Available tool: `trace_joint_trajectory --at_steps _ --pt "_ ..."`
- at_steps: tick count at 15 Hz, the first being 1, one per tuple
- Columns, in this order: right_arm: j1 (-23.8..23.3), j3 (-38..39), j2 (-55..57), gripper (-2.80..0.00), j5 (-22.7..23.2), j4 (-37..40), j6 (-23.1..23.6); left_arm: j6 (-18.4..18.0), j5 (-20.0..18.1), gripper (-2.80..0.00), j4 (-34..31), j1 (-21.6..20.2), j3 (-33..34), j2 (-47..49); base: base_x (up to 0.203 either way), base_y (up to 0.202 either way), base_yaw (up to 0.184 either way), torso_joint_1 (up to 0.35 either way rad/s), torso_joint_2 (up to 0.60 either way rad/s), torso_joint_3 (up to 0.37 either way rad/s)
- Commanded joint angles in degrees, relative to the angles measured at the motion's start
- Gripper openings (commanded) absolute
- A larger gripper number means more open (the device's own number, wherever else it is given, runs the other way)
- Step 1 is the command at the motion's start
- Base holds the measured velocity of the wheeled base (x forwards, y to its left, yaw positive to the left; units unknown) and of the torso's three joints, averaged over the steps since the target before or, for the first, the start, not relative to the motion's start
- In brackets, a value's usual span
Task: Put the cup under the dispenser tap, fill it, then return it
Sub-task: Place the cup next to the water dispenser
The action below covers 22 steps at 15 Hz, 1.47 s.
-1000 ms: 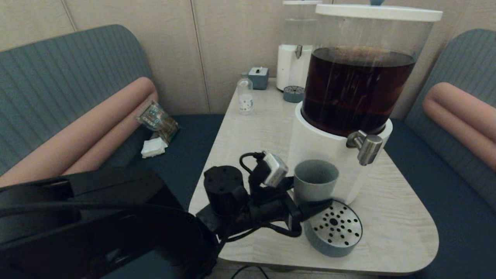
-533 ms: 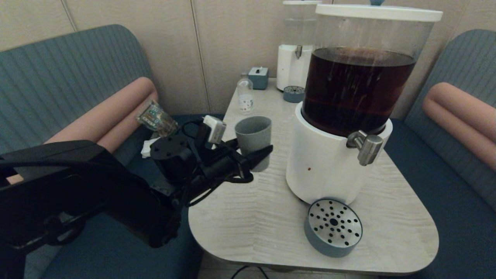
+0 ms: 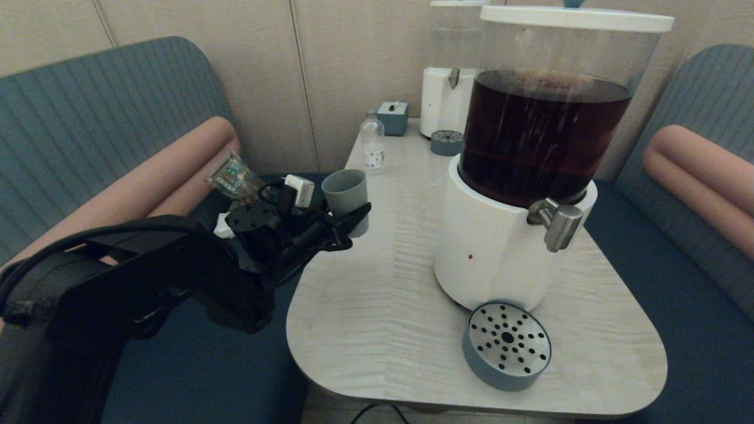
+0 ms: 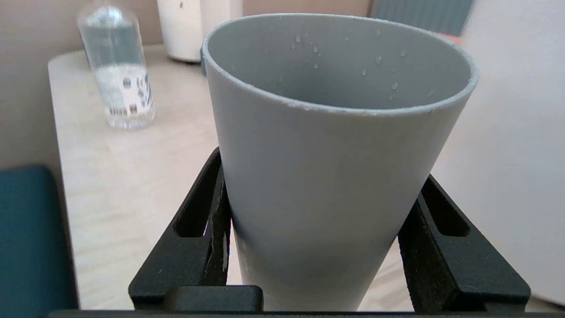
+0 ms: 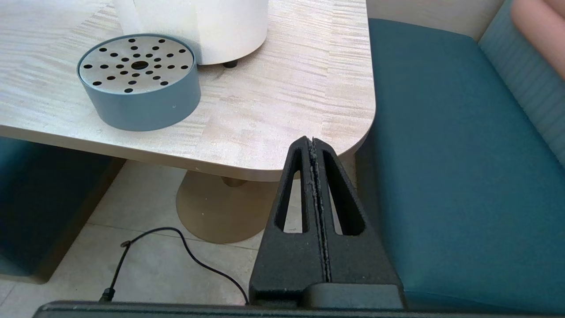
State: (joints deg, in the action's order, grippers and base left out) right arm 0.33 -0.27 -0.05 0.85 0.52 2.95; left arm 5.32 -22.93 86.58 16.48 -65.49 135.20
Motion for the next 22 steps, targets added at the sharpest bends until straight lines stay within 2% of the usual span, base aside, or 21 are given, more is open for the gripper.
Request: trace_joint_trajectory --at_steps 1,5,16,17,18,22 --pt "0.02 0.00 -0.13 -2.80 0.03 0.00 0.04 -0.08 0.01 -2.80 0.44 -0.35 -2.80 5.40 0.000 0.000 0.000 0.000 0.00 0.000" --pt "0.02 0.00 -0.13 -2.80 0.03 0.00 0.04 -0.22 1.06 -2.80 0.26 -1.43 -6.16 10.35 0.000 0.000 0.000 0.000 0.00 0.000" --pt "0.02 0.00 -0.13 -2.80 0.03 0.00 0.04 -0.31 0.95 -2.80 0.35 -2.07 -6.14 12.30 0.000 0.000 0.000 0.000 0.00 0.000" --pt "0.02 0.00 -0.13 -2.80 0.03 0.00 0.04 -0.22 0.95 -1.12 0.35 -2.07 -6.14 12.20 0.000 0.000 0.000 0.000 0.00 0.000" --pt "0.02 0.00 -0.13 -2.80 0.03 0.00 0.04 -0.22 1.04 0.00 0.43 -2.07 -6.23 12.11 0.000 0.000 0.000 0.000 0.00 0.000" --pt "0.02 0.00 -0.13 -2.80 0.03 0.00 0.04 -0.22 0.95 0.00 0.52 -2.07 -5.42 10.50 0.000 0.000 0.000 0.000 0.00 0.000"
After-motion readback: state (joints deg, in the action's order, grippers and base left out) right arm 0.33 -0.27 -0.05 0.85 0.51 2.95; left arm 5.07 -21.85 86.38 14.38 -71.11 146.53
